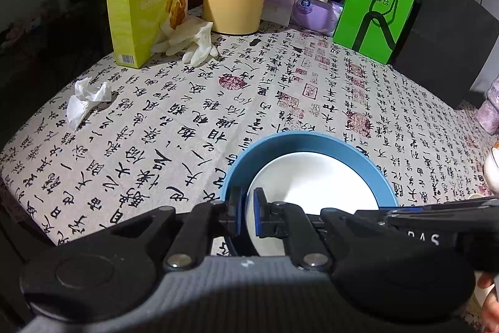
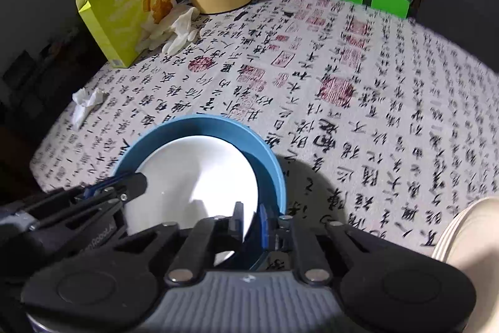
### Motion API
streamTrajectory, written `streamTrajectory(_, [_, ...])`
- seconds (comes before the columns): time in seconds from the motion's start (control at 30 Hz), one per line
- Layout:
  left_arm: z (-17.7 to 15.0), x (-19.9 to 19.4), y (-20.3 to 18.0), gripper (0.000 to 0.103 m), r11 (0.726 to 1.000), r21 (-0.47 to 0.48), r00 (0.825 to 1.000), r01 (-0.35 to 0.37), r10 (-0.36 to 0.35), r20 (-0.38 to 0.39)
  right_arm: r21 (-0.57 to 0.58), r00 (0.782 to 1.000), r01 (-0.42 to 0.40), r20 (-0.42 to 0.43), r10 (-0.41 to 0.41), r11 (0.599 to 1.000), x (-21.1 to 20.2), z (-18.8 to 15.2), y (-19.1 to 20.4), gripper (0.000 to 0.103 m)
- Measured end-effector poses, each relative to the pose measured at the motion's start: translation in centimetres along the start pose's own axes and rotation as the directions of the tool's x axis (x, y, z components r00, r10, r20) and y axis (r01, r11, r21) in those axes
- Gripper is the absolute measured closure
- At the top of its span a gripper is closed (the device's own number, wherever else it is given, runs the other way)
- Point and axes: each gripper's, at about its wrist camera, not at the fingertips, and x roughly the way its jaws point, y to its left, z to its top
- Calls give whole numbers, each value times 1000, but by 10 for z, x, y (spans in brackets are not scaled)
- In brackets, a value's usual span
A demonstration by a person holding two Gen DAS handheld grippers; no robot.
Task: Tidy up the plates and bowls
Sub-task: 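Press the white bowl down inside the blue bowl with both grippers, then open the left gripper off the white bowl while opening the right gripper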
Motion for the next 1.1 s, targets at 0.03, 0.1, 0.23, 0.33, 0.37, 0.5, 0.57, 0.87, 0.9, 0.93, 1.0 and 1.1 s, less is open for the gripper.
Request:
streamTrajectory(0.03, [0, 0, 1, 95, 1000, -5, 1000, 3, -3, -1, 12, 1000, -18, -11, 18, 1000, 0, 1, -1, 78])
streamTrajectory(0.1, [0, 0, 1, 95, 1000, -10, 1000, 5, -5, -2, 52, 997, -65, -28, 67, 996, -1, 4, -6, 74])
streamTrajectory(0.23, [0, -1, 1, 95, 1000, -17, 1000, 6, -6, -3, 75, 995, -93, -39, 97, 993, -4, 7, -8, 66])
streamTrajectory(0.33, [0, -1, 1, 95, 1000, -18, 1000, 7, -7, -3, 71, 995, -96, -21, 98, 993, -10, 10, -7, 59])
streamTrajectory(0.37, [0, -1, 1, 95, 1000, -21, 1000, 8, -8, -3, 67, 995, -98, -10, 99, 993, -14, 11, -7, 57])
streamTrajectory(0.5, [0, -4, 4, 94, 999, -39, 1000, 23, -23, 0, 50, 995, -98, 27, 97, 994, -25, 13, -8, 56])
streamTrajectory(0.57, [0, -7, 6, 91, 998, -50, 999, 42, -41, 5, 43, 993, -108, 42, 106, 993, -30, 11, -10, 54])
streamTrajectory(0.87, [-5, -33, 4, 42, 993, -33, 990, 111, -108, 89, 13, 977, -121, 178, 117, 993, -50, -12, -31, 23])
streamTrajectory(0.9, [-6, -36, 3, 35, 993, -27, 988, 112, -109, 107, 15, 973, -116, 200, 111, 993, -53, -15, -33, 18])
streamTrajectory(0.93, [-7, -39, 3, 30, 993, -25, 986, 118, -114, 122, 11, 969, -105, 224, 100, 994, -56, -20, -35, 15])
streamTrajectory(1.0, [-8, -42, 4, 21, 991, -34, 983, 126, -121, 137, -4, 959, -79, 271, 77, 997, -63, -28, -38, 12])
streamTrajectory(1.1, [-10, -47, 4, 6, 992, -38, 980, 124, -117, 159, -16, 947, -59, 317, 61, 998, -70, -40, -44, 1])
